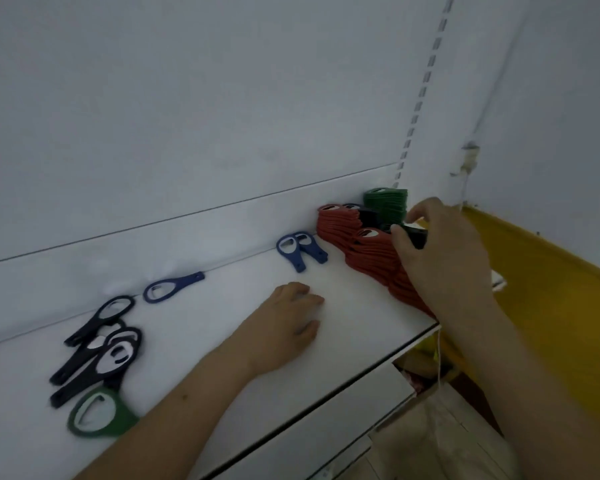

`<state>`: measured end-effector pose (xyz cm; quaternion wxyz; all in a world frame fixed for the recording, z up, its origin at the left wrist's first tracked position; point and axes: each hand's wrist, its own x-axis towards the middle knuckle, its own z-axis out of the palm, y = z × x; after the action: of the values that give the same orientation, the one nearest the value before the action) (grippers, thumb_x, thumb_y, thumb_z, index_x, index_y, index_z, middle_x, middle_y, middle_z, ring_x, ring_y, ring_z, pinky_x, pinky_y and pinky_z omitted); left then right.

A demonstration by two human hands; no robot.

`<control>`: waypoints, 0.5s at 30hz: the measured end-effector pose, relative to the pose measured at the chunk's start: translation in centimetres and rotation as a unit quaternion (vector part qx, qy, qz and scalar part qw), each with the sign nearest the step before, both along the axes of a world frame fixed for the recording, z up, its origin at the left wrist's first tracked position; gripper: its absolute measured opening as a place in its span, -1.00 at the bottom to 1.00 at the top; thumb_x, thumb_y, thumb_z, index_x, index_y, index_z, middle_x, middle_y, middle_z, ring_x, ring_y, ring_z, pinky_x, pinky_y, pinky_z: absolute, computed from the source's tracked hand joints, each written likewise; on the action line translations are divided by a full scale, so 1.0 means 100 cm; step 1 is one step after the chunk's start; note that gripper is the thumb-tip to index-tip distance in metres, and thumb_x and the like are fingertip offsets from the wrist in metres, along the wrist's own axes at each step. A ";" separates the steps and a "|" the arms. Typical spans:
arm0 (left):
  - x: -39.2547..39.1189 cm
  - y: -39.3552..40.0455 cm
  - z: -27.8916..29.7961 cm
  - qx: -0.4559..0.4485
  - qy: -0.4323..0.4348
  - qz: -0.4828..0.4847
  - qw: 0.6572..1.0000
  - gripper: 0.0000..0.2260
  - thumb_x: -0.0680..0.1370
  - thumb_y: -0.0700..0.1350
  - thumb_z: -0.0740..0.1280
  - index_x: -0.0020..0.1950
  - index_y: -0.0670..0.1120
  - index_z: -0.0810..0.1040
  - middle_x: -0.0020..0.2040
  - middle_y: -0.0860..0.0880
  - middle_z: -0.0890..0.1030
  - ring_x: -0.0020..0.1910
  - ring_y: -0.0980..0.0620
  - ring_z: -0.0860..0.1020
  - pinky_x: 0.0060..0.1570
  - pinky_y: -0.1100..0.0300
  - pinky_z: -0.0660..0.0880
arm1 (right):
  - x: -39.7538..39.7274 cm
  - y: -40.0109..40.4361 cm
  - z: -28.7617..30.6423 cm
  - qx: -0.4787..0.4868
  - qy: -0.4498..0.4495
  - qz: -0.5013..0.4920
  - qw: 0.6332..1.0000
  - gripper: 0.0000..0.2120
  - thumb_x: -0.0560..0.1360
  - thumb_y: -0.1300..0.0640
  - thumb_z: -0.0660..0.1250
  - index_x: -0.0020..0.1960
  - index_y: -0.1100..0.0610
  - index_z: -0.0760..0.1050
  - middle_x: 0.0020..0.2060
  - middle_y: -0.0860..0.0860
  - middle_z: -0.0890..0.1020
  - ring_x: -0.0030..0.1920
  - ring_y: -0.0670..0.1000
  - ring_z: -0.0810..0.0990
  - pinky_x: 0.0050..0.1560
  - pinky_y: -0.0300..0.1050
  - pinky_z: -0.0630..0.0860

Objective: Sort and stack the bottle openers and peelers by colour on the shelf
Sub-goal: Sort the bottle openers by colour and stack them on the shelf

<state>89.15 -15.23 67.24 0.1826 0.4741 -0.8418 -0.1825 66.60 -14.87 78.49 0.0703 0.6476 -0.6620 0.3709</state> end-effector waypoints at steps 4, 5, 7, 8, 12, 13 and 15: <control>0.050 0.031 0.021 -0.010 0.017 0.005 1.000 -0.69 0.66 0.00 0.21 0.40 0.07 0.46 0.31 0.14 0.47 0.24 0.23 0.42 0.24 0.45 0.30 | 0.076 -0.020 -0.012 0.030 -0.097 0.159 0.982 -0.86 0.55 0.05 0.34 0.05 0.06 0.45 -0.07 -0.07 0.55 -0.05 -0.06 0.51 -0.05 -0.15 0.42; 0.066 0.042 0.024 -0.018 0.021 0.020 0.999 -0.72 0.66 -0.01 0.22 0.36 0.08 0.49 0.26 0.16 0.51 0.21 0.24 0.44 0.23 0.44 0.32 | 0.096 -0.026 -0.019 0.048 -0.106 0.204 0.972 -0.86 0.54 0.07 0.35 0.06 0.05 0.46 -0.05 -0.09 0.56 -0.04 -0.07 0.53 -0.03 -0.16 0.44; 0.103 0.063 0.024 -0.035 0.038 0.080 0.995 -0.76 0.64 -0.01 0.24 0.28 0.09 0.55 0.19 0.21 0.54 0.18 0.28 0.46 0.21 0.43 0.35 | 0.136 -0.038 -0.036 0.087 -0.105 0.286 0.948 -0.84 0.54 0.08 0.36 0.10 0.05 0.48 -0.01 -0.10 0.58 -0.01 -0.09 0.54 0.03 -0.15 0.49; 0.122 0.073 0.023 -0.047 0.048 0.129 0.989 -0.78 0.62 -0.01 0.25 0.25 0.11 0.57 0.15 0.23 0.54 0.16 0.28 0.46 0.20 0.41 0.37 | 0.155 -0.042 -0.044 0.107 -0.097 0.320 0.936 -0.83 0.55 0.08 0.36 0.12 0.07 0.49 0.02 -0.09 0.58 0.00 -0.09 0.54 0.05 -0.14 0.51; 0.183 0.099 0.014 -0.081 0.036 0.359 0.929 -0.75 0.53 0.08 0.37 0.20 0.13 0.54 0.05 0.18 0.47 0.09 0.16 0.36 0.15 0.24 0.38 | 0.221 -0.061 -0.071 0.165 -0.013 0.401 0.901 -0.69 0.54 0.05 0.37 0.24 0.12 0.48 0.11 0.02 0.57 0.12 0.00 0.51 0.14 -0.07 0.48; 0.191 0.101 0.012 -0.071 0.020 0.386 0.920 -0.68 0.50 0.16 0.37 0.22 0.13 0.52 0.05 0.17 0.44 0.08 0.13 0.33 0.14 0.25 0.35 | 0.234 -0.065 -0.076 0.172 0.012 0.404 0.898 -0.66 0.53 0.02 0.38 0.25 0.13 0.48 0.13 0.04 0.57 0.14 0.04 0.51 0.15 -0.04 0.47; 0.197 0.102 0.010 -0.034 0.014 0.397 0.917 -0.56 0.45 0.29 0.35 0.27 0.17 0.49 0.07 0.17 0.42 0.11 0.13 0.30 0.17 0.29 0.31 | 0.254 -0.070 -0.084 0.181 0.048 0.391 0.901 -0.65 0.51 -0.05 0.39 0.20 0.13 0.50 0.11 0.05 0.57 0.13 0.07 0.52 0.13 0.01 0.48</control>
<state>108.89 -5.06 68.27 0.2674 0.7600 -0.5879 -0.0728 92.02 -21.90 70.12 -0.1671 0.8732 -0.4067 0.2103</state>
